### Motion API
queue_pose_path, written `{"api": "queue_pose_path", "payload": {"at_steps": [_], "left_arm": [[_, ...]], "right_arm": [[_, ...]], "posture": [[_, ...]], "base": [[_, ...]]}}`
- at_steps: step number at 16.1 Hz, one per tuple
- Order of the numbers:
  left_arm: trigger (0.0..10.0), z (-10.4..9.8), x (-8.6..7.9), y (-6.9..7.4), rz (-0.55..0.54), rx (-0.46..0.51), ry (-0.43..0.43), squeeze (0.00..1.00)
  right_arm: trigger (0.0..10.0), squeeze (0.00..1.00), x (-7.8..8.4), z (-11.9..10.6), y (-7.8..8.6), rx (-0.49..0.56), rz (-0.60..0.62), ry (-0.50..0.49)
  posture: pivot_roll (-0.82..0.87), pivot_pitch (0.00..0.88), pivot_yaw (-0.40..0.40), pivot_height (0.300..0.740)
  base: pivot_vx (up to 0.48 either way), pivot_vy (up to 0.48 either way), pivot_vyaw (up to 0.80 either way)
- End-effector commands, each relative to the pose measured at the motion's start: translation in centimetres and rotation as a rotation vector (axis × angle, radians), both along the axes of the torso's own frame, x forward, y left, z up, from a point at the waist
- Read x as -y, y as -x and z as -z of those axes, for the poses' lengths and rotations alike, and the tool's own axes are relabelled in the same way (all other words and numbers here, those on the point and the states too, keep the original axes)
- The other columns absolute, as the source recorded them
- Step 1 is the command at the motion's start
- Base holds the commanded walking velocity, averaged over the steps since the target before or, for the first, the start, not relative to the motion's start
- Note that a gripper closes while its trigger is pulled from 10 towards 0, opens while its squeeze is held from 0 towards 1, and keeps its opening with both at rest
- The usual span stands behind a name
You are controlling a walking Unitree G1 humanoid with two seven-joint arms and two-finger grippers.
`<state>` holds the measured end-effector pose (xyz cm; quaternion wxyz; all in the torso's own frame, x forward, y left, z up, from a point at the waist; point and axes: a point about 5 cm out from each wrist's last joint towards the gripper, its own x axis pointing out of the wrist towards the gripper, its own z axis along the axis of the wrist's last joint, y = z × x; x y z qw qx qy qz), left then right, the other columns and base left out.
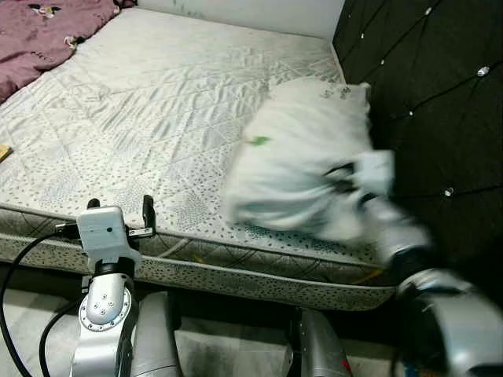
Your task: Clean up the room
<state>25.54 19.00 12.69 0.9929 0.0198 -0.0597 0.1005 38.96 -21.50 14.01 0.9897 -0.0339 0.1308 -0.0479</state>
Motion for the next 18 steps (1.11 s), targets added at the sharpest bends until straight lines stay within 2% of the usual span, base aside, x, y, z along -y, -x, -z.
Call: {"api": "queue_pose_path", "payload": {"at_steps": [1,4,7,9,18], "left_arm": [[10.0,0.0,0.1,-0.1,0.009,0.001,-0.006,0.00],[10.0,-0.1,0.0,-0.1,0.009,0.003,-0.013,0.00],[10.0,-0.1,-0.1,0.0,0.005,0.003,-0.016,0.00],[10.0,-0.2,-0.1,0.1,0.003,0.003,-0.017,0.00],[10.0,-0.2,-0.1,0.1,0.003,0.003,-0.017,0.00]], "right_arm": [[0.0,0.00,2.1,-4.4,-1.0,0.160,0.082,0.025],[0.0,0.00,6.4,-7.2,-0.5,0.224,0.208,0.103],[0.0,0.00,8.2,-7.7,0.1,0.237,0.242,0.151],[0.0,0.00,8.4,-6.6,0.6,0.217,0.212,0.194],[0.0,0.00,8.4,-6.6,0.6,0.217,0.212,0.194]], "posture": [[0.07,0.009,-0.102,0.531],[0.08,0.011,-0.100,0.531],[0.08,0.014,-0.100,0.531],[0.09,0.022,-0.102,0.531],[0.09,0.022,-0.102,0.531]], "base": [[0.000,0.000,0.00],[0.000,0.000,0.00],[0.000,0.000,0.00],[0.000,0.000,0.00],[0.000,0.000,0.00]]}}
